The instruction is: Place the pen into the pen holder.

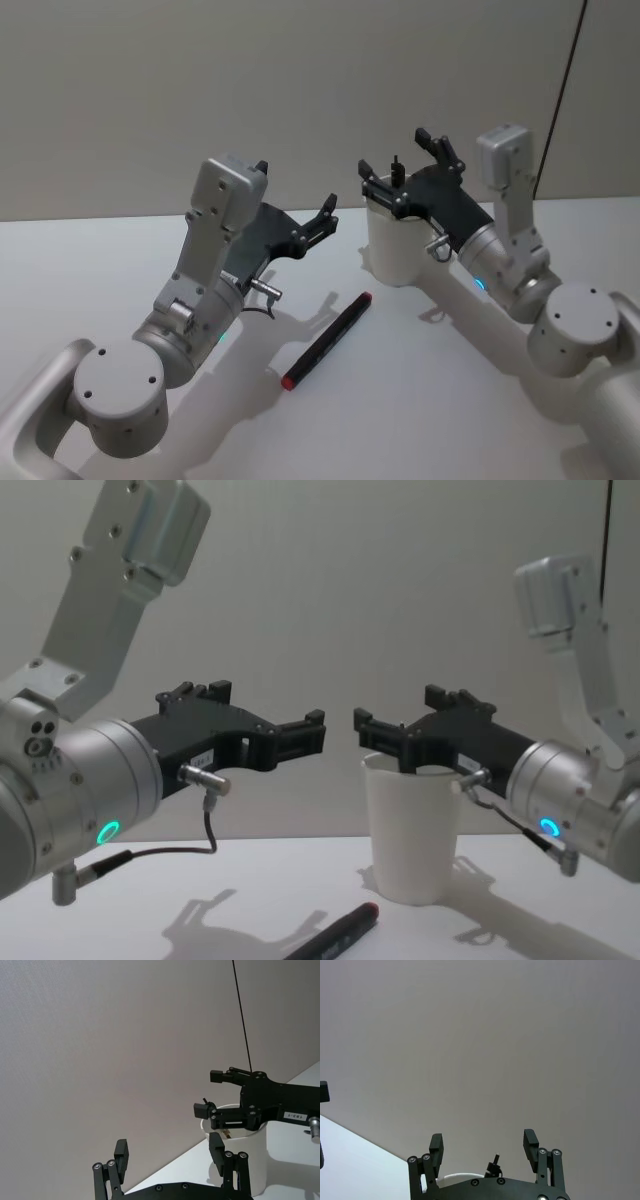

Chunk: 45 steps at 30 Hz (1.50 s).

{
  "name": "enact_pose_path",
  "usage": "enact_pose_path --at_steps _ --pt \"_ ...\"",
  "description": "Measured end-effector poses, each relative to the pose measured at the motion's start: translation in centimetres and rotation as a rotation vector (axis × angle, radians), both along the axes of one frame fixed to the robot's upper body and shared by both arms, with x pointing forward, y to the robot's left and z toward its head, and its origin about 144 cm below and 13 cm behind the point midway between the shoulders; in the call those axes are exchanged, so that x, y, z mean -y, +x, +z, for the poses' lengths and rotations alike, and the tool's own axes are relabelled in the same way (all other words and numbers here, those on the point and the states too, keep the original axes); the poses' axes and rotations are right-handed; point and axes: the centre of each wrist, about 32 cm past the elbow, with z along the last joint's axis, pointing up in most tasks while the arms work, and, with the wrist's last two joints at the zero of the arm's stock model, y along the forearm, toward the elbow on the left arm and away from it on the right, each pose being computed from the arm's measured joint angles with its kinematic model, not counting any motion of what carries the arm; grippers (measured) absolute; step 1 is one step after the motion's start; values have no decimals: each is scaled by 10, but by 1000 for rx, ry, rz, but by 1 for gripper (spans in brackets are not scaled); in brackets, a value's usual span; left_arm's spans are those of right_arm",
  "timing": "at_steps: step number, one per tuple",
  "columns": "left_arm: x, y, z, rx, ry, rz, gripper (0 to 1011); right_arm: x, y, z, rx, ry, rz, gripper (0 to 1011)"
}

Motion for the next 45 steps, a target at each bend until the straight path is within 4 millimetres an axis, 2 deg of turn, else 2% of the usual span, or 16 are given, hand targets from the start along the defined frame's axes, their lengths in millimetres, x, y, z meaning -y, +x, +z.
enact_pose_path --at_steps 11,18,25,45 --pt "0 0 0 0 0 0 1001 18 -21 8 -23 38 -52 1001" --pt "0 0 0 0 0 0 1002 19 -22 8 -26 39 -57 1001" --pt "0 0 0 0 0 0 1001 27 -32 8 -41 46 -83 1001" --pt "0 0 0 0 0 0 1001 58 -86 15 -113 65 -180 1001"
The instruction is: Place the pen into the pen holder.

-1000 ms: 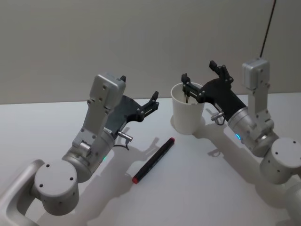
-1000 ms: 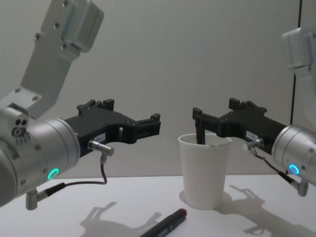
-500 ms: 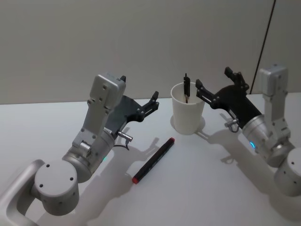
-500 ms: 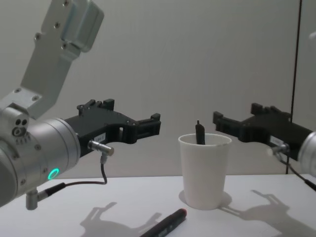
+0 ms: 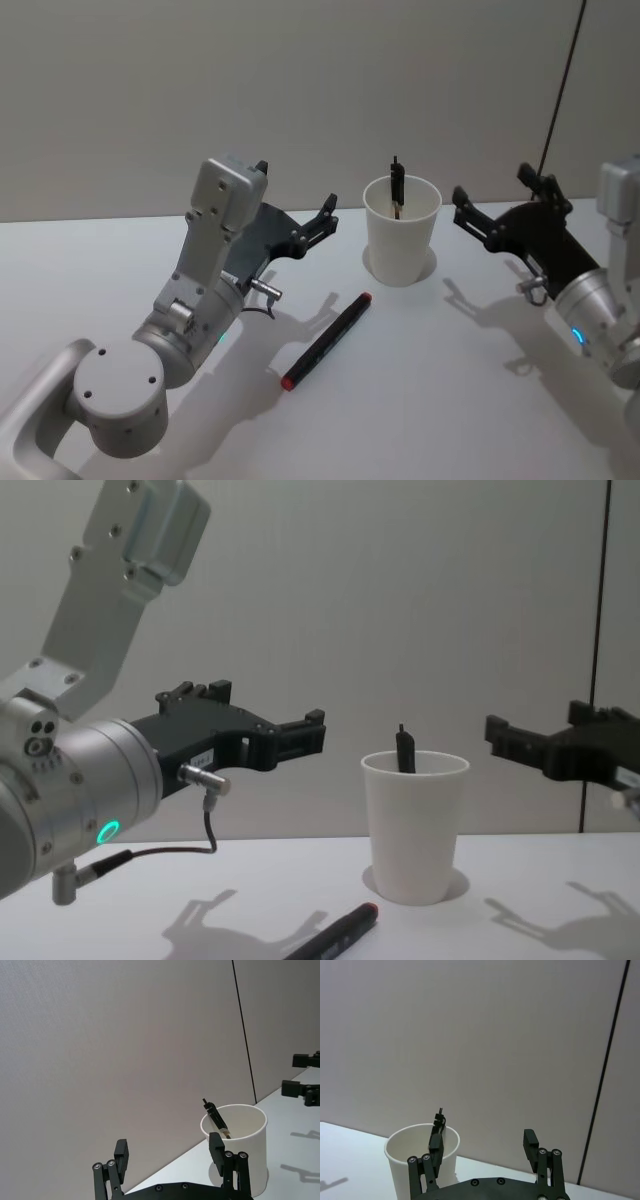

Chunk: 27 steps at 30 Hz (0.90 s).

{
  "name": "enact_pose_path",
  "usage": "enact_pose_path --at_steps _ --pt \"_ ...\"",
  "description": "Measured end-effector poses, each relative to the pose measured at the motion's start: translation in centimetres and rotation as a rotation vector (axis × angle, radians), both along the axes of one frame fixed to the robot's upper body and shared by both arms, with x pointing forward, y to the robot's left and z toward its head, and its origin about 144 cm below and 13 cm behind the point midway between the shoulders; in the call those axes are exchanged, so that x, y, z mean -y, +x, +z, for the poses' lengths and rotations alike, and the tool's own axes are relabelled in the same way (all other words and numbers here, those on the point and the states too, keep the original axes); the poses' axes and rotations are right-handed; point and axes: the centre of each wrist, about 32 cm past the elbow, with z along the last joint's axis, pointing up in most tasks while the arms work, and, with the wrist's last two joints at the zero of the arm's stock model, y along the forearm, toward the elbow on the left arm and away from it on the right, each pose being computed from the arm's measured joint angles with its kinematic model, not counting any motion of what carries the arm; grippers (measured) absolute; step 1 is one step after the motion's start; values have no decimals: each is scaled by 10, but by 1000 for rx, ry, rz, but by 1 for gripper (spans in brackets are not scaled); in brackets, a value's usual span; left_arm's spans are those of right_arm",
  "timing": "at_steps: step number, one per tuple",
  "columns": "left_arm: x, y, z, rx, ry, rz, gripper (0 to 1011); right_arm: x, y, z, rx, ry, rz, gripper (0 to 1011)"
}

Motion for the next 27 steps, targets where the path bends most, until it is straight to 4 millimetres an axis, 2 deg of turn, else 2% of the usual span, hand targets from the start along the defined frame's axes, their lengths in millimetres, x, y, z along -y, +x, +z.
enact_pose_path --at_steps 20,27 --pt "0 0 0 0 0 0 1001 15 -53 17 -75 4 -47 1001" --pt "0 0 0 0 0 0 1001 16 -58 18 -83 4 -49 1001"
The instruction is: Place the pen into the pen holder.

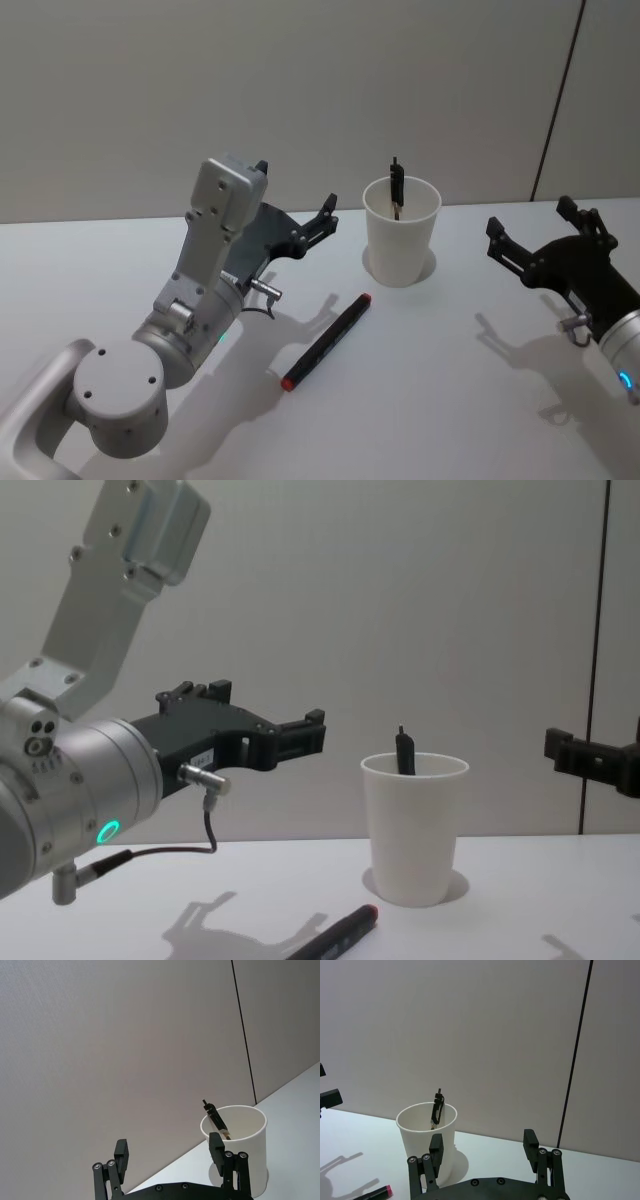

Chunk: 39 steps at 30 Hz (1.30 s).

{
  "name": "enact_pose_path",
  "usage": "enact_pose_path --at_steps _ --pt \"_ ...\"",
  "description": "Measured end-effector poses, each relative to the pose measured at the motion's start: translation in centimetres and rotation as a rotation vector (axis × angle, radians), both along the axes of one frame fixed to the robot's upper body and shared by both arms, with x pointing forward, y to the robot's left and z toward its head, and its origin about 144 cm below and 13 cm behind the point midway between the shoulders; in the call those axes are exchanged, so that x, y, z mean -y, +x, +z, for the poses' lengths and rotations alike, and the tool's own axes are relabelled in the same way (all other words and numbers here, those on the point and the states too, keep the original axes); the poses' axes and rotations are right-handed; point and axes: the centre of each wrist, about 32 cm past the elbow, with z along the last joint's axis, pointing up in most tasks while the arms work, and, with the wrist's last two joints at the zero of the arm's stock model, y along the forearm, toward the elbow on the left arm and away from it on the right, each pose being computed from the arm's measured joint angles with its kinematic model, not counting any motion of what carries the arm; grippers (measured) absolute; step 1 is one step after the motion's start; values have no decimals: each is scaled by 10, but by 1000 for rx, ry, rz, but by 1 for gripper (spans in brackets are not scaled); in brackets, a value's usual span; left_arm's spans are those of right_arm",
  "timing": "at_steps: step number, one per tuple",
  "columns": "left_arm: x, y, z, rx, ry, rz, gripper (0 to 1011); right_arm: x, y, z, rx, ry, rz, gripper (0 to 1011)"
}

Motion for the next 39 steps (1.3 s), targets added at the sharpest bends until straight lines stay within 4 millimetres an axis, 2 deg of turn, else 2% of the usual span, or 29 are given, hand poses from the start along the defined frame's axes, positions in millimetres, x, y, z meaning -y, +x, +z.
enact_pose_path --at_steps 19,39 --pt "-5 -3 1 -15 -9 -47 1001 0 0 0 0 0 0 1002" --pt "-23 -28 11 -187 -7 -165 1002 0 0 0 1 0 1 1001"
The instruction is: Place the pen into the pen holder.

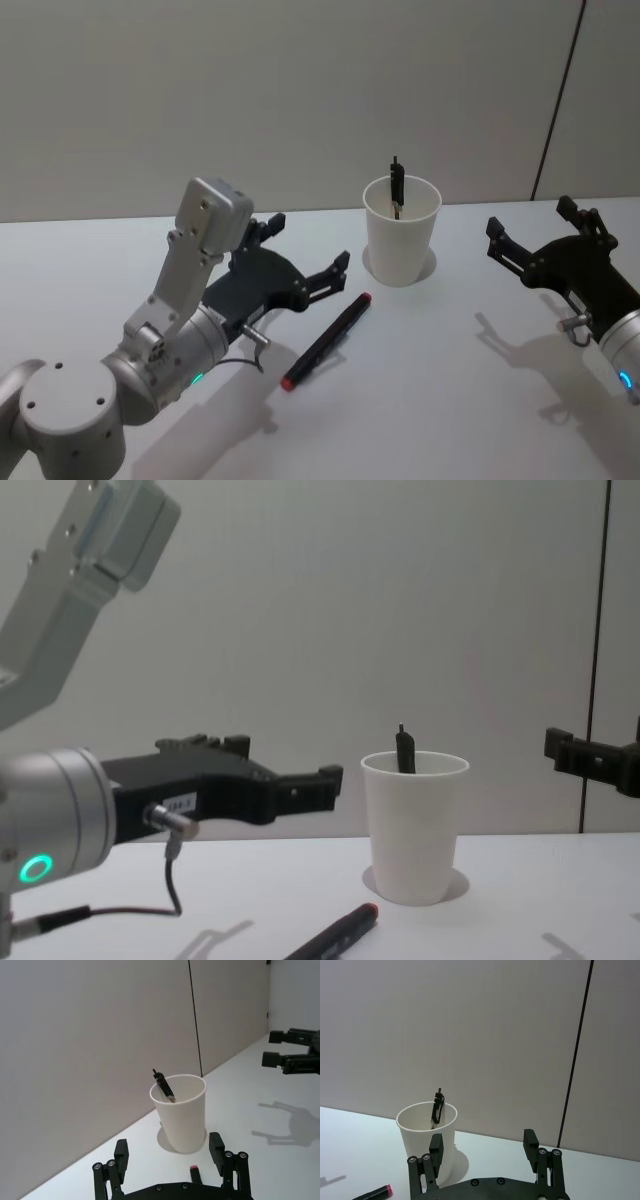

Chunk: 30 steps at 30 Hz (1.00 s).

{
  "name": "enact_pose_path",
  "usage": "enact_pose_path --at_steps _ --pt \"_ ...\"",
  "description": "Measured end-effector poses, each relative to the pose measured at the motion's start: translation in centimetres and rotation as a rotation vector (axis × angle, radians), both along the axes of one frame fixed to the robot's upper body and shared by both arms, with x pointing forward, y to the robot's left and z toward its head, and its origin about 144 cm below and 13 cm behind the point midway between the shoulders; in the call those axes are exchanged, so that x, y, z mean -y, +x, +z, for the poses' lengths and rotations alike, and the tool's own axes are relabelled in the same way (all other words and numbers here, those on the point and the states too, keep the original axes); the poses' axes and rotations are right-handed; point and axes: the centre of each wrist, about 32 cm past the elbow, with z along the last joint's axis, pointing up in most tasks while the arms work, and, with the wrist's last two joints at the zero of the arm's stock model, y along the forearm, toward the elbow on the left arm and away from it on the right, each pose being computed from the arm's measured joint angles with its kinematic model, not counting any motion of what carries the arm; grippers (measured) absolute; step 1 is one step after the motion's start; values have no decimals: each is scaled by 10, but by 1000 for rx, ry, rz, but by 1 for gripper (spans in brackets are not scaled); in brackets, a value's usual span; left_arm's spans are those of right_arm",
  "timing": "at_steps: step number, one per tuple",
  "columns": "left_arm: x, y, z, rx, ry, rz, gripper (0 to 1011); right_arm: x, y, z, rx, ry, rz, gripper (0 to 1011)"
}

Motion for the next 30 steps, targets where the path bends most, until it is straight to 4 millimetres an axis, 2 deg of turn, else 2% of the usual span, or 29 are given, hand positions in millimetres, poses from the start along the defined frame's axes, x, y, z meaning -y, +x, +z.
enact_pose_path --at_steps 15,30 --pt "-4 -17 4 -162 57 -37 1001 0 0 0 0 0 0 1001" --pt "-1 -22 5 -292 106 -63 1001 0 0 0 0 0 0 1001"
